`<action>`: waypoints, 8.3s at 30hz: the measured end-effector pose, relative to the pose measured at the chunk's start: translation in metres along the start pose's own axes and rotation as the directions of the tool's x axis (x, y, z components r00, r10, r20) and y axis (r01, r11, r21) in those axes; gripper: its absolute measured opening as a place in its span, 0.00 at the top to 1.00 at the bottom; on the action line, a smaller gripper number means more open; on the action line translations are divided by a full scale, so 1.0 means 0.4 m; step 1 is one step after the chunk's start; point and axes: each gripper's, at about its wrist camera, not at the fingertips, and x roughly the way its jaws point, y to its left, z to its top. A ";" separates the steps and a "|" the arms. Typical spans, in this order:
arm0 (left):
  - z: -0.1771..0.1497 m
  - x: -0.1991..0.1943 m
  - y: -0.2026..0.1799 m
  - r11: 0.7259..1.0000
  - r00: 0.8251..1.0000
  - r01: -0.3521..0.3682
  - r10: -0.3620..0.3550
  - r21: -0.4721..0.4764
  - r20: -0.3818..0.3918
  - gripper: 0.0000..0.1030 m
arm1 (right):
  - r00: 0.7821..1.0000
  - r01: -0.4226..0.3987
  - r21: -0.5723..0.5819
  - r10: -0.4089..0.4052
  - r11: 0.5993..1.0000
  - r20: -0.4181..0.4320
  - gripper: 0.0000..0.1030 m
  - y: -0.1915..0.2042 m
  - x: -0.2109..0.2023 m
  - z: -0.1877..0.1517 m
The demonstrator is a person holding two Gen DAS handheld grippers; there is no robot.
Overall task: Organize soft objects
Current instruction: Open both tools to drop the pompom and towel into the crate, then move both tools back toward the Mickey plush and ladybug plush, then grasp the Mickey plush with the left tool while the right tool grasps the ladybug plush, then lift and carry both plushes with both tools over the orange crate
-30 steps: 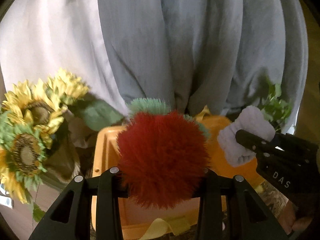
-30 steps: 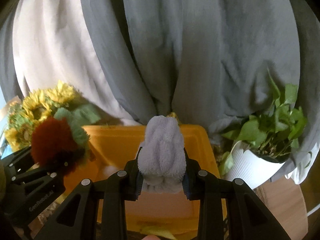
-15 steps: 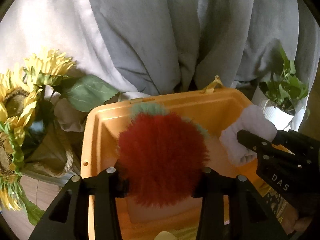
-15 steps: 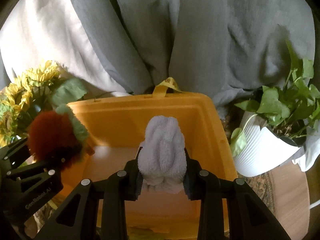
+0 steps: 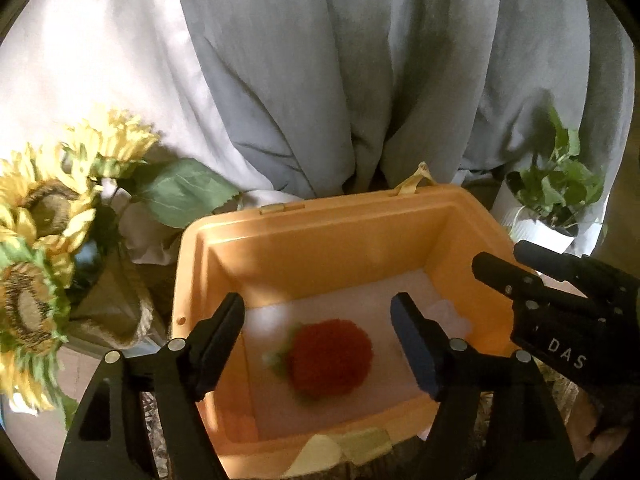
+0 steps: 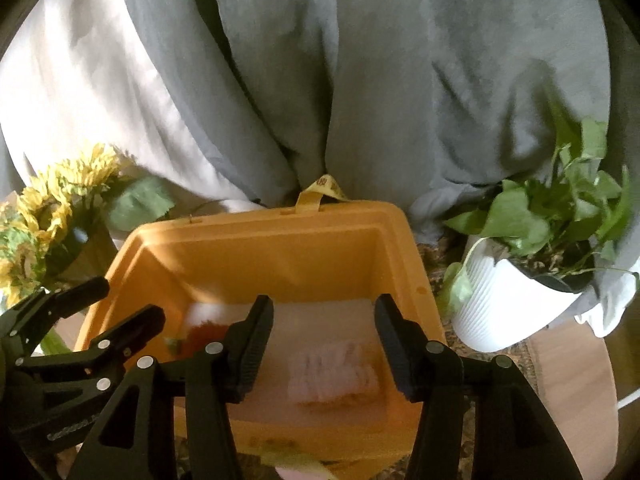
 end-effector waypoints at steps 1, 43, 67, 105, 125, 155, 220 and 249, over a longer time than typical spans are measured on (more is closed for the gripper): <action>-0.001 -0.012 -0.001 1.000 1.000 -0.002 0.002 0.000 0.008 0.22 | 1.000 0.000 0.002 0.000 1.000 0.007 0.44 0.000 -0.009 0.000; -0.290 -0.505 -0.041 0.992 0.964 -0.112 0.122 -0.057 0.237 0.12 | 0.969 -0.067 -0.017 0.069 0.998 0.236 0.30 0.081 -0.481 -0.276; -0.482 -0.515 -0.049 0.995 0.976 -0.011 -0.010 0.097 0.219 0.13 | 0.988 -0.038 0.073 0.026 0.997 0.153 0.30 0.120 -0.500 -0.478; -0.647 -0.218 -0.056 0.935 0.979 0.194 -0.202 0.298 -0.005 0.35 | 0.998 0.005 0.222 0.010 0.975 -0.068 0.30 0.126 -0.265 -0.644; -0.628 -0.143 -0.077 0.948 0.982 0.189 -0.182 0.257 -0.053 0.50 | 0.988 -0.063 0.269 0.098 0.961 -0.120 0.30 0.100 -0.166 -0.641; -0.583 -0.204 -0.034 0.961 0.974 0.223 -0.224 0.163 -0.012 0.60 | 0.998 0.006 0.245 0.008 0.969 -0.057 0.38 0.123 -0.238 -0.605; -0.157 -0.487 -0.091 0.995 0.921 -0.056 0.023 0.076 0.388 0.60 | 0.932 -0.147 -0.011 0.142 0.989 0.333 0.38 0.046 -0.463 -0.109; 0.009 -0.060 -0.037 0.968 0.985 0.035 -0.075 0.248 0.155 0.60 | 0.994 -0.049 -0.023 0.051 0.999 0.092 0.37 0.028 -0.053 0.035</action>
